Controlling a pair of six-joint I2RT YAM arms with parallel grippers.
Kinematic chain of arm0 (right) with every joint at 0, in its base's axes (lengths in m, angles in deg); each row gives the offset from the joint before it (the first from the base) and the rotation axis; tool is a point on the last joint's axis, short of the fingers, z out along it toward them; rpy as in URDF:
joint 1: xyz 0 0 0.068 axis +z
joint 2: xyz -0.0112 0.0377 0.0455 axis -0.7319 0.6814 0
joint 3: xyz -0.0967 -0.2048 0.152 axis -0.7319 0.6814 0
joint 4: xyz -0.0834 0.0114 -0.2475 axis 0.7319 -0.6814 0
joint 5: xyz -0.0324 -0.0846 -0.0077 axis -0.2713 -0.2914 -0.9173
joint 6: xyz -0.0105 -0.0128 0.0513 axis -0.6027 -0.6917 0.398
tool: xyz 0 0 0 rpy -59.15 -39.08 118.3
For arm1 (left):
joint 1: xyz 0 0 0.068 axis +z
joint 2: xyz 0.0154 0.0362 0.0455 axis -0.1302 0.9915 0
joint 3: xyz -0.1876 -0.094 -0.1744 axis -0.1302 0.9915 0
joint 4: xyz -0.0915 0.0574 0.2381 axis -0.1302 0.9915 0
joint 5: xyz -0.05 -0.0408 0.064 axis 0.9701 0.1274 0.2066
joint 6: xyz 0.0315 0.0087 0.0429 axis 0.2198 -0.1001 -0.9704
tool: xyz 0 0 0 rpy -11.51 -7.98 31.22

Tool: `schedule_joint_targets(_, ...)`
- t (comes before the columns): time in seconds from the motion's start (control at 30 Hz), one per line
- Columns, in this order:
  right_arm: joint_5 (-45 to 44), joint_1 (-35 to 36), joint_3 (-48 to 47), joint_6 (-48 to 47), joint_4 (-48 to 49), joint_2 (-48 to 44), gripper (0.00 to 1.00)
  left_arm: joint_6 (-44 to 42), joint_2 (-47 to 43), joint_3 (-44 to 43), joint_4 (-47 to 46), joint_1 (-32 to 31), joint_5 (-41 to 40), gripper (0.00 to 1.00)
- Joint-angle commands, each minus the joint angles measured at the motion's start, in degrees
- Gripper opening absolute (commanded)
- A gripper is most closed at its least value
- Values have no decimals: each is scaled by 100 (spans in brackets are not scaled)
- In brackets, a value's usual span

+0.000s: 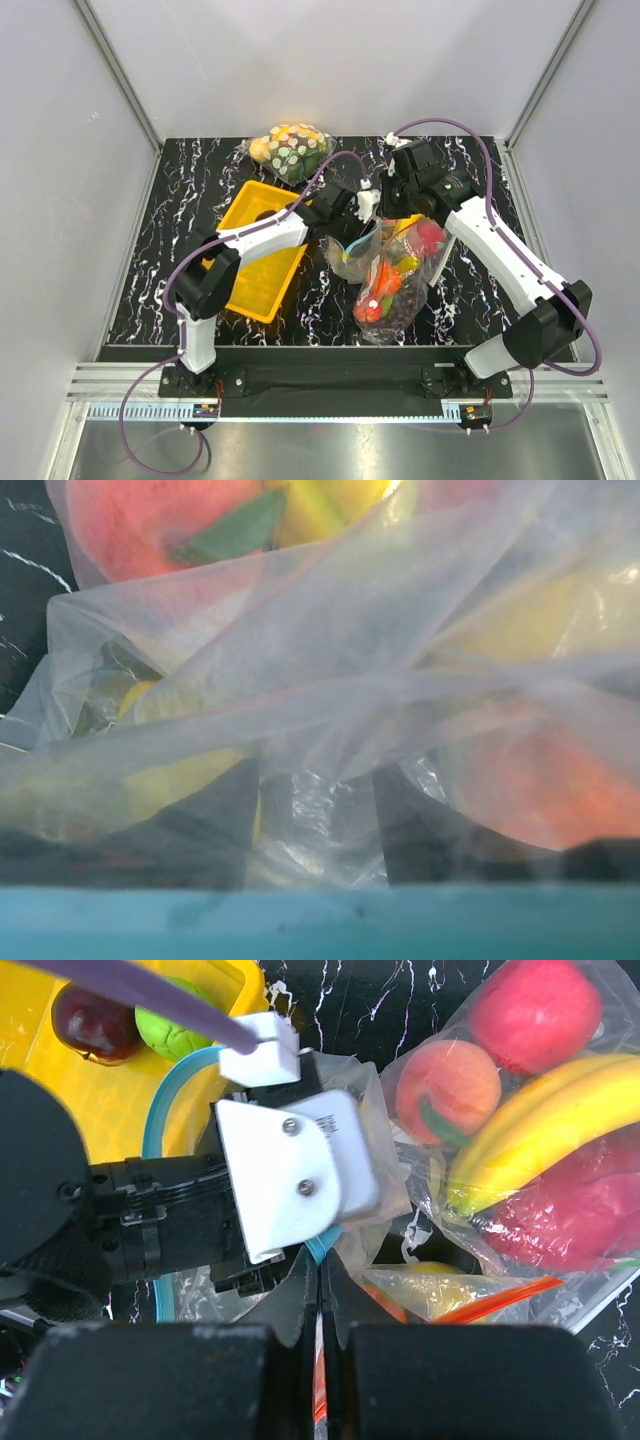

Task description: Open the zip-top bag and remove the fake food

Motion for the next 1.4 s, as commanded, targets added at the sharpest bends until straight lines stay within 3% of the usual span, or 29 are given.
schedule_joint_targets(0.0,49,-51,-245,-124,167,24,0,129,-681,332,-941,-156,41,56)
schedule_joint_targets(0.3,14,-78,-306,-194,114,-46,0,131,1,-247,-199,-165,-205,58)
schedule_joint_targets(0.47,-4,-78,-210,-150,114,-134,0,113,152,-274,-162,-182,321,59)
schedule_joint_targets(0.6,-4,-78,-139,-89,141,-239,0,122,266,-335,-84,-218,279,59)
schedule_joint_targets(0.8,14,-78,-130,-10,79,-389,0,192,434,-511,215,-226,-941,61)
schedule_joint_targets(0.93,-21,-78,-122,34,-17,-503,0,43,407,-573,523,-253,-2450,61)
schedule_joint_targets(1.03,14,-78,-130,34,-79,-538,0,-140,293,-459,497,-253,-2946,64)
schedule_joint_targets(1.37,392,-78,-16,78,105,-503,0,-387,477,-801,49,-253,-3185,74)
